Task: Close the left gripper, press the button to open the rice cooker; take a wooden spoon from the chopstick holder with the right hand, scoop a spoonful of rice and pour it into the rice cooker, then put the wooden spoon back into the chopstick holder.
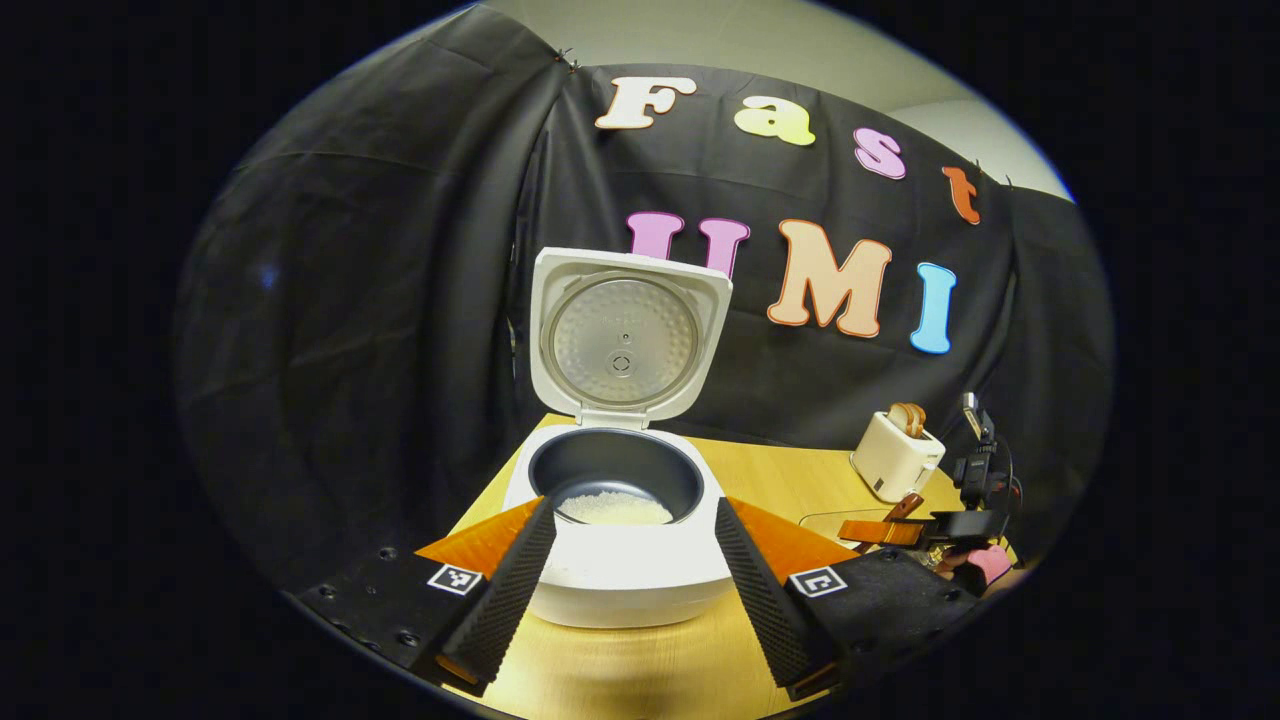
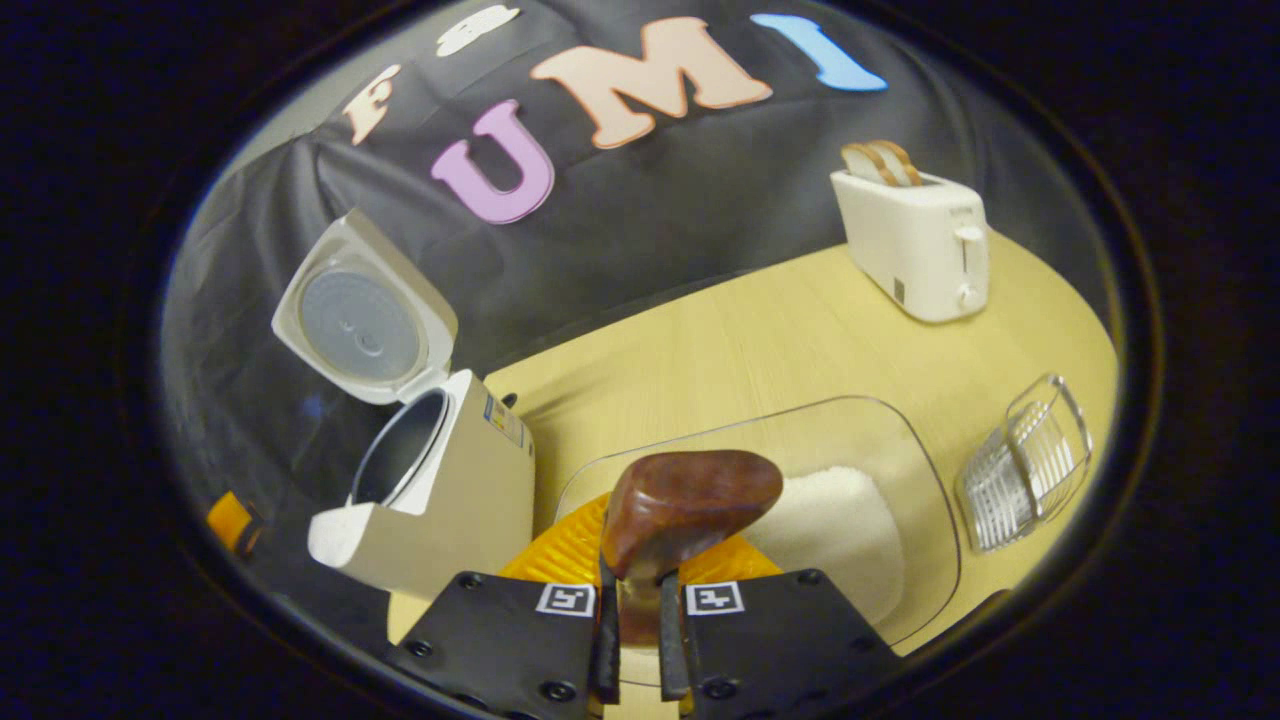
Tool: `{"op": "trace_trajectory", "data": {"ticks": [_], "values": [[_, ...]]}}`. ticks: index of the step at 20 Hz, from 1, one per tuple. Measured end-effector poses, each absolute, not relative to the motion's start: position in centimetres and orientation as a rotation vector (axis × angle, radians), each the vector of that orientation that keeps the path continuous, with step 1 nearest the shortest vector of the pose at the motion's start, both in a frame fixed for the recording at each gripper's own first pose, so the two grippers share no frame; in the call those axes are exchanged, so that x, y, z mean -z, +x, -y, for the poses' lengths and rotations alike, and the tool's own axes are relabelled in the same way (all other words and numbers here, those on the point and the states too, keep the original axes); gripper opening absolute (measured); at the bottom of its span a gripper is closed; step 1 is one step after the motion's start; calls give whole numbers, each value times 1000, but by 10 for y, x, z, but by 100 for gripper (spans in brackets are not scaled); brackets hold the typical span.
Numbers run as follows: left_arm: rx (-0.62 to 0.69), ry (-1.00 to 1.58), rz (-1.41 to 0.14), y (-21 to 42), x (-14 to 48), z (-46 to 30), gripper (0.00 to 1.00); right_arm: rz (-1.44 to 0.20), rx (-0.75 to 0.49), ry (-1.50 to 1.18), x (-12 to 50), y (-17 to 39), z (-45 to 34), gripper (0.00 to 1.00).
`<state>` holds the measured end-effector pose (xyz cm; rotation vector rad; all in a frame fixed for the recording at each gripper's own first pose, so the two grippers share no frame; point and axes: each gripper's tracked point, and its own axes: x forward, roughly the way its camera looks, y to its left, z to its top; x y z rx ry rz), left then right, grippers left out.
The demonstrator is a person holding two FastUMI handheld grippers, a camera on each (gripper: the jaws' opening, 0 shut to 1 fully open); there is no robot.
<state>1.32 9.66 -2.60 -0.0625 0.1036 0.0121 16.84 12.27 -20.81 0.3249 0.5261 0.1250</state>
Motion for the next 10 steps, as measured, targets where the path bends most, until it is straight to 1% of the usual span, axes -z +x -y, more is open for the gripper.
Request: {"op": "trace_trajectory", "data": {"ticks": [3,10], "values": [[-1,-59,-102,15,25,-95,95,-527,-104,431,208,167,-111,19],[33,-50,-94,19,21,-85,95,-444,-73,611,182,165,-82,18]]}}
